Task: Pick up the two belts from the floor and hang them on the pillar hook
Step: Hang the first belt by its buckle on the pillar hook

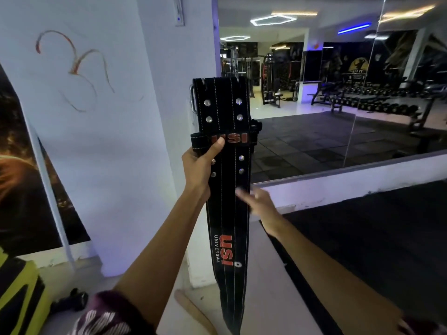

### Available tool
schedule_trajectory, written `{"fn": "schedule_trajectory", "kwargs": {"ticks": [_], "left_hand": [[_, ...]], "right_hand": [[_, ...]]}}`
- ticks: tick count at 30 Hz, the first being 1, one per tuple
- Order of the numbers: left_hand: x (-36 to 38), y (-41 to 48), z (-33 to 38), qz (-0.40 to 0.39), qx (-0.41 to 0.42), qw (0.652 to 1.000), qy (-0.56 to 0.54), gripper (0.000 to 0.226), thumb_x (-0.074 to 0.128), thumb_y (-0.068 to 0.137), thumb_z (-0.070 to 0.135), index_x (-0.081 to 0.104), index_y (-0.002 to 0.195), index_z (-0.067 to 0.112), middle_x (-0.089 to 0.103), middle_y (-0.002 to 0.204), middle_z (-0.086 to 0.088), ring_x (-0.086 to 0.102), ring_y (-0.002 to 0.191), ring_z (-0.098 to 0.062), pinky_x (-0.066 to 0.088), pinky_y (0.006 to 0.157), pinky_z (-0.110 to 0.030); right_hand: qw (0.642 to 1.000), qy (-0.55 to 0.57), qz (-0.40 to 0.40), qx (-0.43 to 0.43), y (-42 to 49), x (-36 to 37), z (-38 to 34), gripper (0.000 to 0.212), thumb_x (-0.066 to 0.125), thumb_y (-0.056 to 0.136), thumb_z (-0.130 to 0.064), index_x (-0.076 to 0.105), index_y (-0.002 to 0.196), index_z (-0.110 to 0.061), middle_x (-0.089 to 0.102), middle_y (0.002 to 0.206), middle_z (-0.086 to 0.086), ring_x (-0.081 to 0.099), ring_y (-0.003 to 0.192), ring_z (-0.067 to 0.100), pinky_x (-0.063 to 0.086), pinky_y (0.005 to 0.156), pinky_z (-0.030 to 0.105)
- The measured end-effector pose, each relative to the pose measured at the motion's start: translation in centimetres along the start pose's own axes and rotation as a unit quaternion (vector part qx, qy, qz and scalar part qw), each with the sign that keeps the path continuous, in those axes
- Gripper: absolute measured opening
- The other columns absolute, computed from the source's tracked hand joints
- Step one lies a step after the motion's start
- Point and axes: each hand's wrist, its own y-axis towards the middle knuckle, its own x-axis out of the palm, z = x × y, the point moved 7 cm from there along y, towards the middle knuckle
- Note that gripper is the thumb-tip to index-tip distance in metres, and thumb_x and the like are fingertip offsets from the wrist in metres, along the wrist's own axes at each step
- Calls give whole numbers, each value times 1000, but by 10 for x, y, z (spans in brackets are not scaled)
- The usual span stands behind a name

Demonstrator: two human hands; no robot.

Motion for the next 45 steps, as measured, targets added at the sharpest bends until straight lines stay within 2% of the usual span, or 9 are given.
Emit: {"fn": "schedule_trajectory", "kwargs": {"ticks": [6, 10, 12, 15, 19, 26, 32, 37, 45], "left_hand": [[12, 3, 10, 18, -17, 999, -47, 11, 74, 77, 15, 70, 86, 13, 73, 89, -7, 70, 93, -29, 58, 81, -40], [9, -1, 3, 22, -41, 998, -48, 18, 74, 77, 15, 70, 93, 8, 72, 93, -11, 70, 94, -30, 57, 83, -42], [9, -1, -1, 16, -50, 998, -45, 19, 75, 76, 15, 71, 93, 7, 72, 95, -12, 69, 96, -31, 56, 86, -44], [16, -6, -5, -14, -56, 998, -33, 24, 73, 77, 15, 70, 98, 2, 72, 98, -15, 70, 93, -31, 56, 85, -42], [33, -5, 1, -76, -23, 997, 9, 20, 70, 81, 12, 69, 98, 3, 74, 87, -7, 71, 79, -18, 57, 66, -29], [-9, -56, -107, -230, -134, 935, 233, 14, 68, 81, 7, 70, 93, 1, 75, 85, -1, 70, 83, -17, 55, 69, -20], [12, -37, -85, -171, -93, 971, 138, 20, 68, 79, 1, 70, 99, 0, 76, 78, 10, 72, 77, -8, 56, 72, -19], [-10, -88, -147, -229, -155, 910, 308, 27, 70, 77, 0, 69, 105, 0, 72, 105, -13, 69, 94, -22, 53, 93, -45], [44, -20, -10, -88, -10, 992, 90, 31, 67, 84, 19, 63, 113, 8, 70, 101, -3, 68, 86, -8, 53, 75, -21]], "right_hand": [[998, 24, 7, 56, -17, -12, 39, 55, 68, 64, -50, 66, 96, -5, 72, 92, 2, 70, 84, 12, 52, 83, 27], [972, -103, -148, 154, -38, -13, 64, 58, 66, 77, -42, 55, 122, -8, 63, 124, 9, 60, 113, 21, 47, 100, 43], [987, -54, -115, 94, -20, -19, 16, 64, 55, 81, -51, 46, 132, -13, 54, 136, 8, 52, 123, 22, 41, 105, 44], [996, 76, 42, -28, 3, -25, -73, 65, 54, 75, -58, 55, 123, -13, 64, 118, 8, 60, 108, 25, 54, 84, 37], [975, 153, 148, -63, 7, -26, -108, 20, 70, 76, -39, 65, 83, -21, 68, 78, -2, 63, 72, 17, 45, 44, 20], [964, 158, 211, -43, 0, -50, -104, 22, 67, 79, -36, 49, 70, -28, 55, 81, -11, 48, 75, 10, 32, 51, 24], [959, 156, 231, -50, 0, -56, -105, 21, 71, 76, -36, 55, 67, -26, 60, 79, -11, 50, 70, 10, 40, 59, 28], [968, 130, 205, -58, 1, -58, -101, 15, 69, 77, -36, 59, 71, -27, 61, 82, -12, 47, 68, 5, 33, 54, 20], [975, 152, 154, -57, 8, -49, -100, 24, 71, 76, -34, 67, 95, -20, 69, 103, 4, 63, 104, 27, 49, 91, 46]]}}
